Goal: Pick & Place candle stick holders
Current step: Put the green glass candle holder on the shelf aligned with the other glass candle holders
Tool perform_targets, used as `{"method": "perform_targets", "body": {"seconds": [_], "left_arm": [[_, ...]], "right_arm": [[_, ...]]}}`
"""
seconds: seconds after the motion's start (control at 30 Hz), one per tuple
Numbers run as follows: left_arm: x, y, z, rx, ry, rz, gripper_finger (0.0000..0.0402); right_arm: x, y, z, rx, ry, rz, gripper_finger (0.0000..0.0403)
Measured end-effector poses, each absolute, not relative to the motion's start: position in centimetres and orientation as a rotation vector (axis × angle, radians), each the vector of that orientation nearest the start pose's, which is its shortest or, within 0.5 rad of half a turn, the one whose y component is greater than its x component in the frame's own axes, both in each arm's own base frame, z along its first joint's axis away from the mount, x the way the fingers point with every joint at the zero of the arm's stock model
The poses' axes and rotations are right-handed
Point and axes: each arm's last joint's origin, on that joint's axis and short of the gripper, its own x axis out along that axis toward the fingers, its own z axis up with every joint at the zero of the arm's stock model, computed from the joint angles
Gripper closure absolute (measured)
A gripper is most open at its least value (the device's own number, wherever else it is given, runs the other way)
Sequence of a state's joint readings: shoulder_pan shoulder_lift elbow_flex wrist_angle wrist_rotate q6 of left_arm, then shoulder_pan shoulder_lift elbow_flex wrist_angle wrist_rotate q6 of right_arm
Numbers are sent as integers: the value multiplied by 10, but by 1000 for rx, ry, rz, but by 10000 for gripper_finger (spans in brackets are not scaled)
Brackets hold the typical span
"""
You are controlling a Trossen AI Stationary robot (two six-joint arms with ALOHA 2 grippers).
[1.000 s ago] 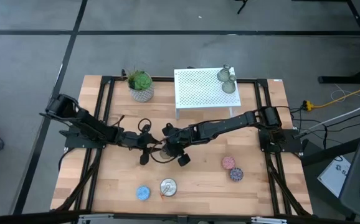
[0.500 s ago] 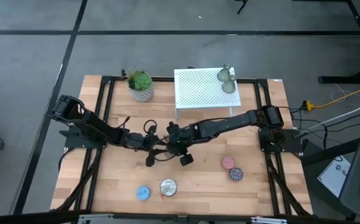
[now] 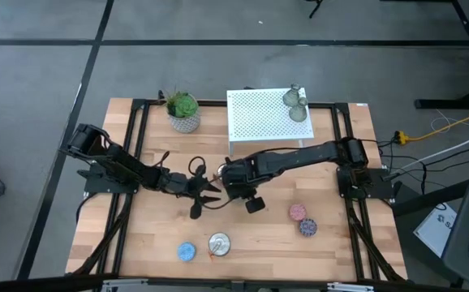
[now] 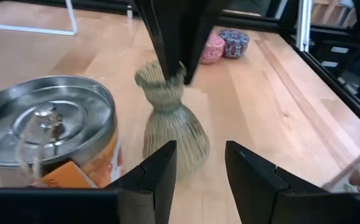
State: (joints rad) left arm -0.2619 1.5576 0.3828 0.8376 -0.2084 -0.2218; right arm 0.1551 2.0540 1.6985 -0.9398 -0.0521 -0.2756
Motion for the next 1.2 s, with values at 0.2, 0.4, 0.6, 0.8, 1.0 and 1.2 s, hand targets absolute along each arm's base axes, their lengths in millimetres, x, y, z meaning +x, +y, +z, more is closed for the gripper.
{"method": "perform_targets", "body": {"seconds": [0.2, 0.4, 0.6, 0.8, 1.0, 1.2], "left_arm": [[250, -61, 132, -144, 338, -36, 270], [249, -61, 131, -140, 354, -36, 270], [248, -61, 129, -136, 375, -38, 270], [248, -61, 129, -136, 378, -38, 270], [248, -61, 129, -136, 378, -37, 270], [248, -60, 129, -135, 377, -28, 270]], "right_arm": [[404, 66, 215, -283, 1370, 352, 371], [388, 67, 226, -241, 1450, 374, 374], [361, 65, 262, -186, 1485, 331, 375], [330, 60, 310, -128, 1394, 267, 375], [294, 53, 356, -79, 1259, 207, 375], [255, 41, 384, -81, 1224, 27, 375]]}}
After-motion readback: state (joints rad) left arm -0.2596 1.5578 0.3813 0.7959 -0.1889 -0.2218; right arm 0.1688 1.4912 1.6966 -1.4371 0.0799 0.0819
